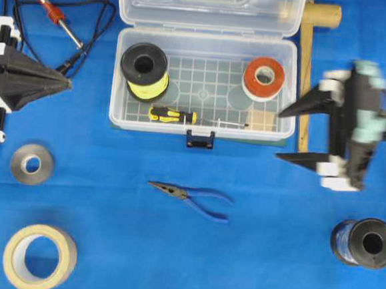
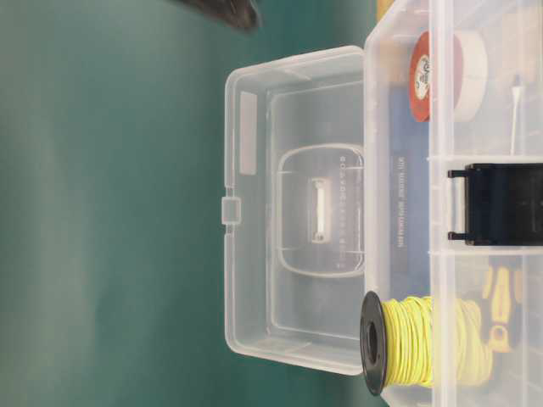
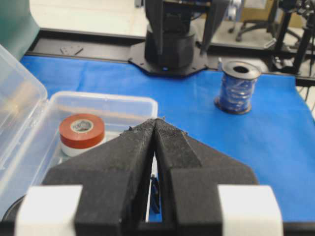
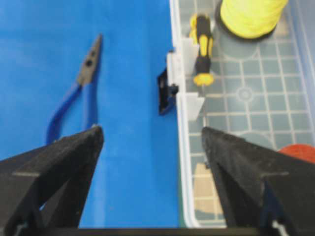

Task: Pick the nipper from the toolbox among several items.
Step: 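Release the pliers on the table and retract the right gripper rightward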

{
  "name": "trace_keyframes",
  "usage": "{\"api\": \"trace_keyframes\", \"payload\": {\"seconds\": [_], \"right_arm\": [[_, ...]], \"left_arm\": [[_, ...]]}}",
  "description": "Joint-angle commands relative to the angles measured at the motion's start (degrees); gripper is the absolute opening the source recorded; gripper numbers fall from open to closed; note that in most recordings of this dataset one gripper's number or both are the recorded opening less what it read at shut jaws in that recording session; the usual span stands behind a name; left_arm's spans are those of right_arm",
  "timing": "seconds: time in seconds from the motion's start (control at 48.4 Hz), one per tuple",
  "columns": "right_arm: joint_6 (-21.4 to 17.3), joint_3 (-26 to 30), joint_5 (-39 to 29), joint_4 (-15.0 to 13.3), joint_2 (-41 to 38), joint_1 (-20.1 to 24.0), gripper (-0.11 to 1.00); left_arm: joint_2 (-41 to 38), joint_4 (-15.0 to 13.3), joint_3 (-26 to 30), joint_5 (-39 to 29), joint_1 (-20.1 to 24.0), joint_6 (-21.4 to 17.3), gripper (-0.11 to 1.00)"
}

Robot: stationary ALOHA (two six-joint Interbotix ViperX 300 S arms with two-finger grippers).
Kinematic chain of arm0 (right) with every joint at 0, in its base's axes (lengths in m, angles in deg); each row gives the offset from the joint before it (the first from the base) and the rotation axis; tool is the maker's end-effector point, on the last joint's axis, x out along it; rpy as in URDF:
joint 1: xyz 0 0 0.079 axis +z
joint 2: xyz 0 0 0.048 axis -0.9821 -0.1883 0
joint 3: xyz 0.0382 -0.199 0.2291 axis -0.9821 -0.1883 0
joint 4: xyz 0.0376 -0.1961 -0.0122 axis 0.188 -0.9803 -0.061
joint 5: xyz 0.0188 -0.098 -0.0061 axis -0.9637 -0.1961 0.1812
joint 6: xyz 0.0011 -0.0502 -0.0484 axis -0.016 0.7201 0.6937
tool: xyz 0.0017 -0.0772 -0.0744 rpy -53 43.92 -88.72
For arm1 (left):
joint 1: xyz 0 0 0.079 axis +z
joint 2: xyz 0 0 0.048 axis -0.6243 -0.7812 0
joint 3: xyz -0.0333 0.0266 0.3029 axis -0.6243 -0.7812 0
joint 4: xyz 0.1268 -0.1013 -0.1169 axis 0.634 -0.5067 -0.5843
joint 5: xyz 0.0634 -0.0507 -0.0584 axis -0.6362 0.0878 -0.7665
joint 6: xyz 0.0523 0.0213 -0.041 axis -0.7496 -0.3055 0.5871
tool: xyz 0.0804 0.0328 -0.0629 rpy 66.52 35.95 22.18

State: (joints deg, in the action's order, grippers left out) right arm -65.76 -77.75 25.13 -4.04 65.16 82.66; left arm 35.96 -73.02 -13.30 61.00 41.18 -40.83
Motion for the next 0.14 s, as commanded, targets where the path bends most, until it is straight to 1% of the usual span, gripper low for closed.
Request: {"api": "trace_keyframes", "payload": {"seconds": [0.0,0.124], "right_arm": [[-0.1,-3.9,3.6,-0.2,5.5,-1.3,0.81],[-0.1,-9.9,6.4,-0.1,12.7,-3.7,0.81]], "left_arm": [[-0.3,-0.1,0.5,0.4,0.1,0.0,0.0],[-0.3,0.0,0.4,0.4,0.1,0.0,0.0]]}}
